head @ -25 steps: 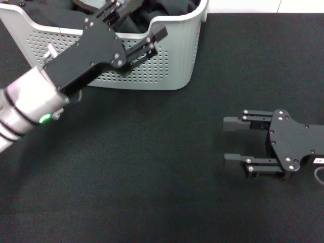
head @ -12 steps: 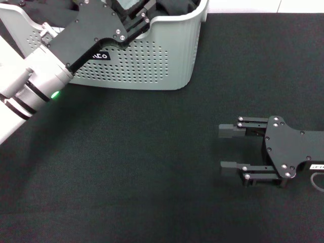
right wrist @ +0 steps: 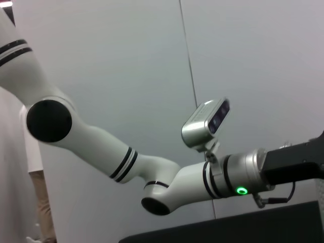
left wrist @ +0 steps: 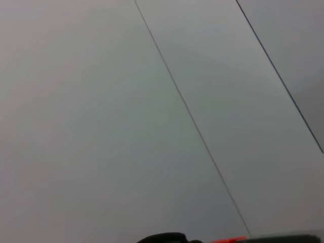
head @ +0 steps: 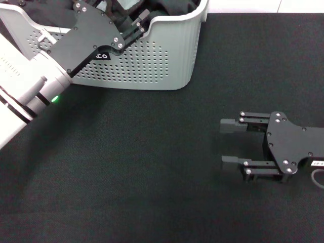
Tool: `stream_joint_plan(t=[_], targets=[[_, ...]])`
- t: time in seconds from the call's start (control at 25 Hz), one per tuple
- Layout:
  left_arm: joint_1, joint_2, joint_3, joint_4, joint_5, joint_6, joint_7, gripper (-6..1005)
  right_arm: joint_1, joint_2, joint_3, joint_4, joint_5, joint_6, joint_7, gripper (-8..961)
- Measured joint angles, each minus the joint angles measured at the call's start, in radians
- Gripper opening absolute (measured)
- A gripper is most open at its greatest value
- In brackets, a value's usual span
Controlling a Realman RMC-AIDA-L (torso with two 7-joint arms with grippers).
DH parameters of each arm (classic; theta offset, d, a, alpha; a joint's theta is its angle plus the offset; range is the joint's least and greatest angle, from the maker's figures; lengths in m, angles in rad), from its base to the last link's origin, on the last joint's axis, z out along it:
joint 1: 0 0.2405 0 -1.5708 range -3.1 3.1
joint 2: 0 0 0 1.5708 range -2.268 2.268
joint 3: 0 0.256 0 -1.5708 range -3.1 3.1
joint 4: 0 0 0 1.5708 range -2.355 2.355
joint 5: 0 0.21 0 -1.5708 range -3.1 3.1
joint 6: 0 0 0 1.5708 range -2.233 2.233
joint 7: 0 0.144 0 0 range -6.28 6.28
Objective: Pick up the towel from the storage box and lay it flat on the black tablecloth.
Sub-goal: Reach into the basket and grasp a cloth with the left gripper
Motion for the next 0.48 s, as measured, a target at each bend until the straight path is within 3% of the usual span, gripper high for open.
stream_joint_plan(t=[0.48], targets=[[-0.012,-0.002,0.006,-0.025,-0.067,-0.064,0.129,701,0.000,0.000,0.000,0.000,0.001,0.001,-0.001,670]])
